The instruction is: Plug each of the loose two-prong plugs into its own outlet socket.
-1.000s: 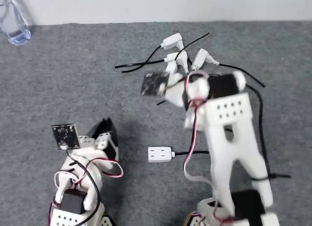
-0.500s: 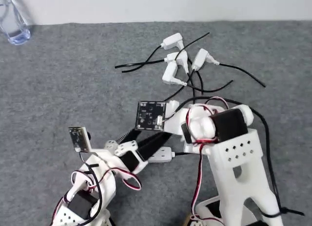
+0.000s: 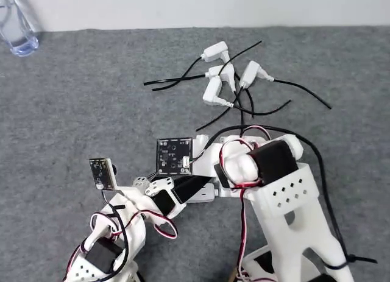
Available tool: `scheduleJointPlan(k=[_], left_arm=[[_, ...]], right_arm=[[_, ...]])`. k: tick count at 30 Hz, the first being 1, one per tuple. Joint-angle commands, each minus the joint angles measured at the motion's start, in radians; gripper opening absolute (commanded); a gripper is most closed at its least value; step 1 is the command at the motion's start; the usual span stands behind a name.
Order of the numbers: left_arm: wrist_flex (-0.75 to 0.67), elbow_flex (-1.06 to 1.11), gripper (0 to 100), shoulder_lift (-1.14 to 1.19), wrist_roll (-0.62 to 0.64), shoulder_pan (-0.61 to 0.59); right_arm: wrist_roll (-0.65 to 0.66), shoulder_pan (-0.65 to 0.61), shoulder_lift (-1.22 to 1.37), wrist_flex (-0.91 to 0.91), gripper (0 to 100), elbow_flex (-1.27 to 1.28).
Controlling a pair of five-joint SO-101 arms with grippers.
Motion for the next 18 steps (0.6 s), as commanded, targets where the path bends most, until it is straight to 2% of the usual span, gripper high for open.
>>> scheduleJointPlan(k=[1, 18], left_arm=[[0.031, -0.01, 43, -0.011, -0.017, 0.002], [0.034, -0.01, 43, -0.011, -0.017, 0.002]], right_arm=[[-0.009, -0.007, -0.035, 0.038, 0.9, -0.014], [-0.026, -0.022, -0.189, 0.041, 0.9, -0.038]])
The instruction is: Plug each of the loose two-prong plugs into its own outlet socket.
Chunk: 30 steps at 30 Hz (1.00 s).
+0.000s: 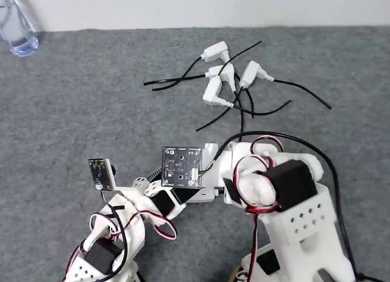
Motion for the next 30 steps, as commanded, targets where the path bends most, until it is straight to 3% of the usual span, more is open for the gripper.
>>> scheduleJointPlan(k=[1, 30], left_arm=[[0.009, -0.007, 43, -0.006, -0.021, -0.002], [0.043, -0.007, 43, -0.006, -0.023, 0.003]], right_arm=[[-0.014, -0.012, -0.048, 0.039, 0.9, -0.043], [-0.094, -0.016, -0.058, 0.036, 0.9, -0.164]])
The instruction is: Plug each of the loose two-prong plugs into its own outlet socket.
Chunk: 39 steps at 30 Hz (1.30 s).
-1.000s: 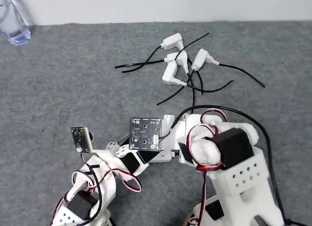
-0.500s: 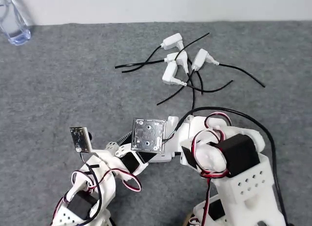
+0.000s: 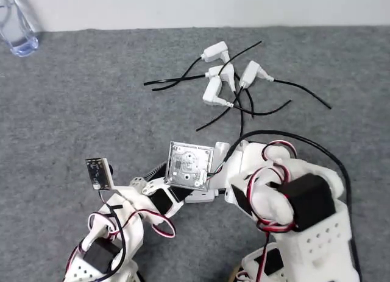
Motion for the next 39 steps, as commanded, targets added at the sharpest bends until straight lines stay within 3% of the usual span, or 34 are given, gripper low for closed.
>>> scheduleJointPlan(k=[1, 18, 21, 29, 37, 39], left_arm=[[0.021, -0.002, 43, -0.005, -0.025, 0.011], [0.021, -0.002, 43, -0.005, -0.026, 0.003], [0.017, -0.004, 43, -0.006, -0.025, -0.043], [-0.028, -0.004, 43, -0.006, -0.054, -0.387], [-0.026, -0.002, 43, -0.006, -0.11, -0.881], [-0.011, -0.001, 43, -0.005, -0.206, -0.987]], right_arm=[[-0.014, -0.012, -0.016, 0.035, 0.9, -0.058], [-0.04, -0.004, -0.016, -0.008, 0.9, -0.029], [-0.04, -0.004, -0.016, -0.008, 0.9, -0.018], [-0.049, -0.004, -0.015, -0.024, 0.9, -0.021], [-0.032, -0.01, 0.114, -0.03, 0.9, -0.044], [-0.026, -0.01, 0.205, -0.03, 0.9, -0.089]])
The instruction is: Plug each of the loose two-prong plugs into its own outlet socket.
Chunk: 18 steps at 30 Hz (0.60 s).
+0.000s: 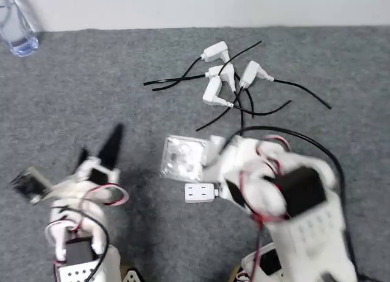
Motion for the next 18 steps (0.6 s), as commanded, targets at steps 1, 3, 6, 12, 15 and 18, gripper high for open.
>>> scheduleJointPlan(k=[1, 3, 6, 12, 15, 18], left_arm=[[0.008, -0.008, 43, -0.008, -0.186, -0.259], [0.068, -0.008, 43, -0.008, -0.368, -0.336], [0.175, -0.008, 43, -0.008, -0.595, -0.373], [0.218, -0.008, 43, -0.009, -0.779, -0.37], [0.221, -0.008, 43, -0.009, -0.804, -0.37], [0.221, -0.008, 43, -0.008, -0.824, -0.37]], right_arm=[[0.012, -0.002, 0.143, -0.013, 0.9, -0.107], [0.012, -0.002, 0.251, -0.008, 0.9, -0.175], [0.018, -0.002, 0.424, 0.047, 0.9, -0.288], [0.069, -0.01, 0.659, 0.053, 0.9, -0.368], [0.103, -0.042, 0.702, 0.053, 0.9, -0.368], [0.147, -0.048, 0.728, 0.051, 0.9, -0.365]])
